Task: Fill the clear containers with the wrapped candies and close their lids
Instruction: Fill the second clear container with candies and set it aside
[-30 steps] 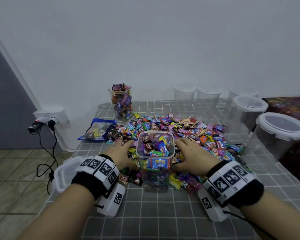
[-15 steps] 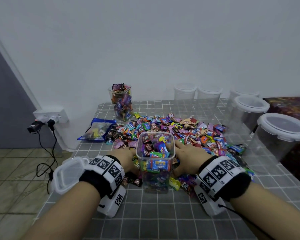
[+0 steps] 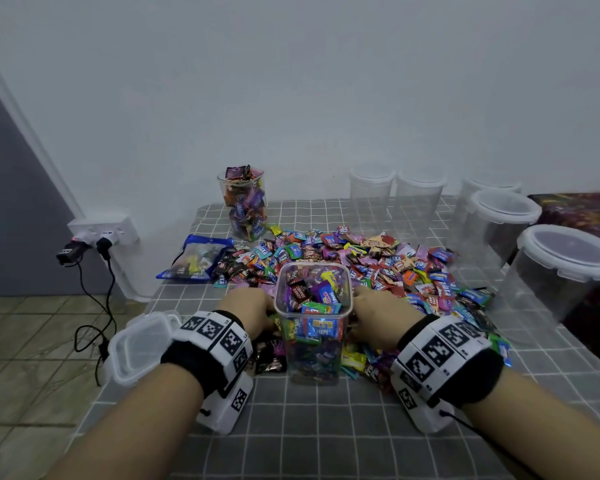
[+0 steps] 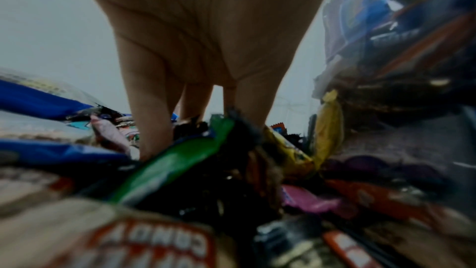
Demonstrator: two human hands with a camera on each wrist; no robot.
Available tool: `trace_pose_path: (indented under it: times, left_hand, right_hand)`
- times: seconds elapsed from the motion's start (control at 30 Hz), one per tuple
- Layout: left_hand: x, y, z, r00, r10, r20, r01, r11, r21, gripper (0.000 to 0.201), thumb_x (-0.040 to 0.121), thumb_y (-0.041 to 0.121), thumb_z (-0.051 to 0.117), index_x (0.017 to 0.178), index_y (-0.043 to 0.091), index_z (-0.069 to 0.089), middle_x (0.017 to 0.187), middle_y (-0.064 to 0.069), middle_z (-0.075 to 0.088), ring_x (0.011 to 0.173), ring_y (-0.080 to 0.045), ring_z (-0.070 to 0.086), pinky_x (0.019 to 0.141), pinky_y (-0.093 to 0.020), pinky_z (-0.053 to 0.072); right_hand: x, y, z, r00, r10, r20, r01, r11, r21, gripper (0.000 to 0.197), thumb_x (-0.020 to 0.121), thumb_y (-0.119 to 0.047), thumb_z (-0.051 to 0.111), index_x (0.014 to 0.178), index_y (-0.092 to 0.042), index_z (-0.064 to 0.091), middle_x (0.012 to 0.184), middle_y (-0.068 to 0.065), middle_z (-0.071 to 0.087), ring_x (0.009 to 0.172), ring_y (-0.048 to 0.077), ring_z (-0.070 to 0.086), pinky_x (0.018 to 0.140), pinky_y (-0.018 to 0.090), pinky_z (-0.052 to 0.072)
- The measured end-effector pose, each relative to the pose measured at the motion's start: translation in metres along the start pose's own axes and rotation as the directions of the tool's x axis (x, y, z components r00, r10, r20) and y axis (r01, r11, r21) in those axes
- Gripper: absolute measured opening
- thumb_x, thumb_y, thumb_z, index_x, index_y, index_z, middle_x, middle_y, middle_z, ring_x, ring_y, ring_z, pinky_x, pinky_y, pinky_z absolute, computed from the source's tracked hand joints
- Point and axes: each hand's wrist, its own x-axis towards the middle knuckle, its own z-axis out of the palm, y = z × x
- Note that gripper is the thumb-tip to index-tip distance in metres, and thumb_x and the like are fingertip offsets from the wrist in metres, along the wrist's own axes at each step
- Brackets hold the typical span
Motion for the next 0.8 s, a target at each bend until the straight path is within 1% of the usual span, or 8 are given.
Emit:
trace_pose_path:
  times: [0.1, 0.2, 0.27, 0.37, 0.47, 0.53, 0.7, 0.8]
  left_hand:
    - [-0.003, 0.003, -0.003, 0.999, -0.025, -0.044, 0.024, 1.000, -0.011, 0.022, 0.095, 0.021, 0.048, 0.105, 0.013, 0.066, 0.112, -0.009, 0.064, 0.102, -0.026, 0.058, 0.082, -0.029, 0.045]
    - [-0.005, 0.003, -0.002, 0.991, -0.043, -0.130, 0.038, 0.998, -0.046, 0.022, 0.095, 0.014, 0.046, 0.099, 0.009, 0.067, 0.105, -0.010, 0.066, 0.097, -0.027, 0.060, 0.076, -0.028, 0.043]
    - [-0.005, 0.001, -0.001, 0.982, -0.042, -0.187, 0.031, 0.998, -0.062, 0.022, 0.095, 0.016, 0.046, 0.097, 0.012, 0.068, 0.103, -0.008, 0.067, 0.095, -0.025, 0.060, 0.073, -0.027, 0.041]
    - [-0.005, -0.004, 0.001, 0.960, -0.042, -0.278, 0.015, 0.995, -0.097, 0.022, 0.095, 0.020, 0.048, 0.105, 0.020, 0.068, 0.106, -0.003, 0.067, 0.100, -0.022, 0.060, 0.078, -0.028, 0.043]
    - [-0.005, -0.008, 0.004, 0.914, -0.091, -0.394, 0.015, 0.981, -0.192, 0.023, 0.096, 0.024, 0.048, 0.108, 0.022, 0.067, 0.103, -0.001, 0.069, 0.096, -0.020, 0.060, 0.071, -0.025, 0.040]
    - [-0.006, -0.009, 0.004, 0.894, -0.111, -0.434, 0.011, 0.974, -0.225, 0.022, 0.096, 0.026, 0.048, 0.107, 0.021, 0.067, 0.100, -0.001, 0.069, 0.093, -0.020, 0.060, 0.068, -0.024, 0.037]
    - [-0.009, -0.009, 0.002, 0.857, -0.116, -0.503, -0.026, 0.963, -0.267, 0.023, 0.096, 0.023, 0.046, 0.104, 0.019, 0.068, 0.099, -0.002, 0.068, 0.091, -0.021, 0.060, 0.073, -0.028, 0.043]
    - [-0.009, -0.009, 0.003, 0.845, -0.107, -0.523, -0.046, 0.961, -0.272, 0.023, 0.096, 0.022, 0.046, 0.101, 0.019, 0.069, 0.099, -0.002, 0.067, 0.091, -0.021, 0.060, 0.074, -0.030, 0.044]
  right_hand:
    - [-0.001, -0.001, 0.000, 1.000, -0.009, -0.021, 0.009, 1.000, -0.016, 0.028, 0.092, -0.019, 0.054, 0.120, -0.017, 0.059, 0.119, 0.007, 0.054, 0.105, 0.026, 0.056, 0.087, 0.035, 0.049]
    - [-0.003, 0.000, -0.002, 0.999, 0.000, -0.037, 0.000, 1.000, -0.020, 0.022, 0.092, -0.011, 0.049, 0.111, -0.012, 0.061, 0.112, 0.010, 0.057, 0.101, 0.027, 0.057, 0.084, 0.036, 0.050]
    - [-0.003, 0.002, -0.002, 0.998, 0.007, -0.058, -0.008, 1.000, -0.005, 0.019, 0.092, -0.009, 0.048, 0.105, -0.011, 0.062, 0.108, 0.011, 0.057, 0.098, 0.028, 0.057, 0.084, 0.038, 0.050]
    - [-0.002, 0.004, -0.002, 0.995, 0.016, -0.094, -0.013, 0.999, 0.033, 0.020, 0.091, -0.009, 0.049, 0.103, -0.011, 0.064, 0.105, 0.008, 0.057, 0.096, 0.026, 0.056, 0.084, 0.037, 0.049]
    - [-0.002, 0.007, -0.002, 0.990, 0.030, -0.140, -0.018, 0.996, 0.085, 0.021, 0.090, -0.012, 0.050, 0.103, -0.015, 0.066, 0.103, 0.005, 0.058, 0.097, 0.023, 0.056, 0.084, 0.035, 0.049]
    - [-0.003, 0.010, -0.002, 0.984, 0.045, -0.175, -0.026, 0.993, 0.112, 0.023, 0.090, -0.013, 0.050, 0.105, -0.017, 0.066, 0.104, 0.003, 0.058, 0.098, 0.021, 0.056, 0.083, 0.032, 0.047]
    - [-0.013, 0.013, -0.010, 0.961, 0.087, -0.262, -0.034, 0.979, 0.200, 0.018, 0.090, -0.013, 0.050, 0.098, -0.017, 0.066, 0.096, -0.004, 0.047, 0.098, 0.019, 0.053, 0.077, 0.025, 0.038]
    - [-0.022, 0.014, -0.019, 0.931, 0.096, -0.352, -0.008, 0.970, 0.243, 0.016, 0.091, -0.013, 0.052, 0.097, -0.016, 0.066, 0.097, -0.004, 0.047, 0.094, 0.017, 0.052, 0.076, 0.024, 0.035]
